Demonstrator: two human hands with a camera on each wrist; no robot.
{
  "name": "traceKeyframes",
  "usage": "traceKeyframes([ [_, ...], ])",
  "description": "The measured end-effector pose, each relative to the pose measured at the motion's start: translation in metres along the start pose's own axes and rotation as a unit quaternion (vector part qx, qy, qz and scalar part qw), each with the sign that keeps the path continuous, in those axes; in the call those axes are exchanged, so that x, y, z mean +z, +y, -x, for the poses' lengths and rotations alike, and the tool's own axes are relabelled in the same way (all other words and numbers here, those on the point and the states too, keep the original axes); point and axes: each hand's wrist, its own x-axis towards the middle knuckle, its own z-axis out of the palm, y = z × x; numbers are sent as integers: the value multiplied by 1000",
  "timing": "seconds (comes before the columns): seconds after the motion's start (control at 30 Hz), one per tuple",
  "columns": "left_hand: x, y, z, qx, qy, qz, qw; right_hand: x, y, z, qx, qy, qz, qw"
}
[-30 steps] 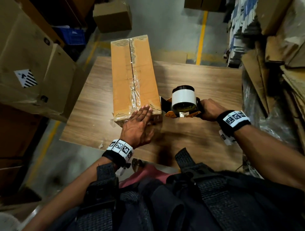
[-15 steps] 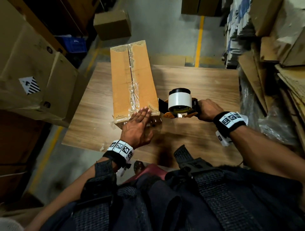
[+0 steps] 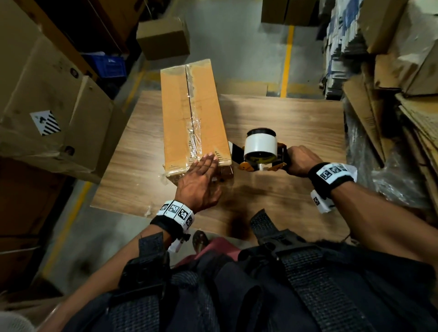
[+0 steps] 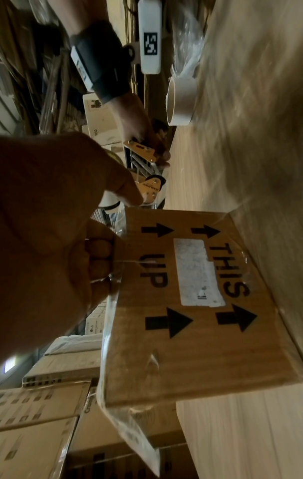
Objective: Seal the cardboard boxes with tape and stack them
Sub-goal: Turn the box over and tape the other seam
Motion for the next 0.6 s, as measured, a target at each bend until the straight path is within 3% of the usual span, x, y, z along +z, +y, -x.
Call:
traceKeyframes([
  [0.43,-5,4,2,-5,8,31,999,10,17,-8,-33,-4,-24,999],
  [0.6,-51,26,-16,-55,-5,85,995,18,34,4,-35,-2,-66,997],
])
